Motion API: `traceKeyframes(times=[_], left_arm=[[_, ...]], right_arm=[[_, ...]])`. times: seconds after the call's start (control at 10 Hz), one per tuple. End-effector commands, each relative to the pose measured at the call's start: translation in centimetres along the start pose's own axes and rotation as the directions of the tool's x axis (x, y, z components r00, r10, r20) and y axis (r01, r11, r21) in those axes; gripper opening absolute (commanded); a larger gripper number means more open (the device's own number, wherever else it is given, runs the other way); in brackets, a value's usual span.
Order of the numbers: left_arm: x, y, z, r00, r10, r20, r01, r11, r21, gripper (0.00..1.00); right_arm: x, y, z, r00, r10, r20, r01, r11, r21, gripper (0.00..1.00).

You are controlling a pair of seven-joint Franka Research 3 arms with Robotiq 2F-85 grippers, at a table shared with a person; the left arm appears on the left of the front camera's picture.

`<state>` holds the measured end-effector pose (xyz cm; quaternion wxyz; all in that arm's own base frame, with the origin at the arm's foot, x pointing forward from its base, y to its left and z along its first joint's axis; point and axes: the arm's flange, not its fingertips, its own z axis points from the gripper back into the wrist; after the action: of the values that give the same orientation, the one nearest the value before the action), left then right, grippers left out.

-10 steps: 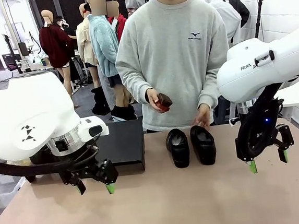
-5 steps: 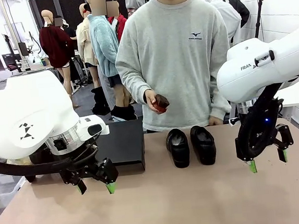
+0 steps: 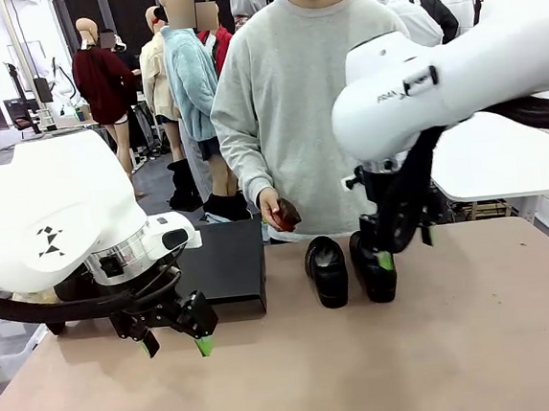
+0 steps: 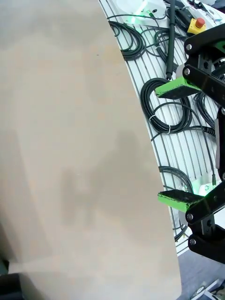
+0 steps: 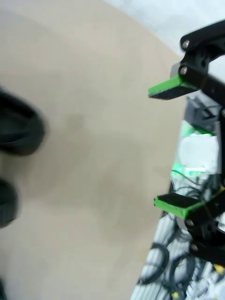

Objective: Organize the shoes by placing them on the stand.
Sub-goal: Pick up one Shoe and place it in the middle of the table.

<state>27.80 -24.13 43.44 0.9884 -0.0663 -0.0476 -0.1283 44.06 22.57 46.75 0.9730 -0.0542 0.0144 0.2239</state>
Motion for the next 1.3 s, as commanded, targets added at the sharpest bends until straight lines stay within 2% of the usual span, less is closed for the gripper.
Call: traceKeyframes(times=[0.0,0.2,0.3,0.5,0.6,0.7,0.8,1.0,1.1,1.2], left_arm=[[0.0,0.0,-0.1,1.000,0.018,0.007,-0.018,1.000,0.014,1.00],[0.0,0.0,-0.1,1.000,0.018,0.007,-0.018,1.000,0.014,1.00],[0.0,0.0,-0.1,1.000,0.018,0.007,-0.018,1.000,0.014,1.00],[0.0,0.0,-0.1,1.000,0.018,0.007,-0.018,1.000,0.014,1.00],[0.0,0.0,-0.1,1.000,0.018,0.007,-0.018,1.000,0.014,1.00],[0.0,0.0,-0.1,1.000,0.018,0.007,-0.018,1.000,0.014,1.00],[0.0,0.0,-0.1,1.000,0.018,0.007,-0.018,1.000,0.014,1.00],[0.0,0.0,-0.1,1.000,0.018,0.007,-0.018,1.000,0.014,1.00],[0.0,0.0,-0.1,1.000,0.018,0.007,-0.018,1.000,0.014,1.00],[0.0,0.0,-0.1,1.000,0.018,0.007,-0.018,1.000,0.014,1.00]], right_arm=[[5.5,-0.2,-1.2,0.997,0.036,0.062,-0.043,0.993,0.107,1.00],[10.0,0.6,-2.2,0.994,-0.013,0.105,-0.007,0.983,0.183,1.00],[11.4,1.5,-2.1,0.992,-0.029,0.127,0.000,0.975,0.223,1.00],[13.0,2.9,-2.3,0.993,-0.036,0.114,0.008,0.972,0.236,1.00],[13.4,2.9,-2.3,0.994,-0.054,0.099,0.027,0.966,0.255,1.00],[12.4,2.3,-1.9,0.994,-0.066,0.085,0.046,0.976,0.215,1.00],[13.0,3.0,-2.5,0.993,-0.024,0.119,-0.005,0.972,0.236,1.00],[13.0,3.0,-2.2,0.993,-0.035,0.112,0.007,0.972,0.235,1.00],[11.7,3.5,-2.9,0.987,-0.082,0.135,0.042,0.960,0.278,1.00],[11.8,5.2,-3.0,0.976,-0.185,0.116,0.147,0.950,0.274,1.00]])
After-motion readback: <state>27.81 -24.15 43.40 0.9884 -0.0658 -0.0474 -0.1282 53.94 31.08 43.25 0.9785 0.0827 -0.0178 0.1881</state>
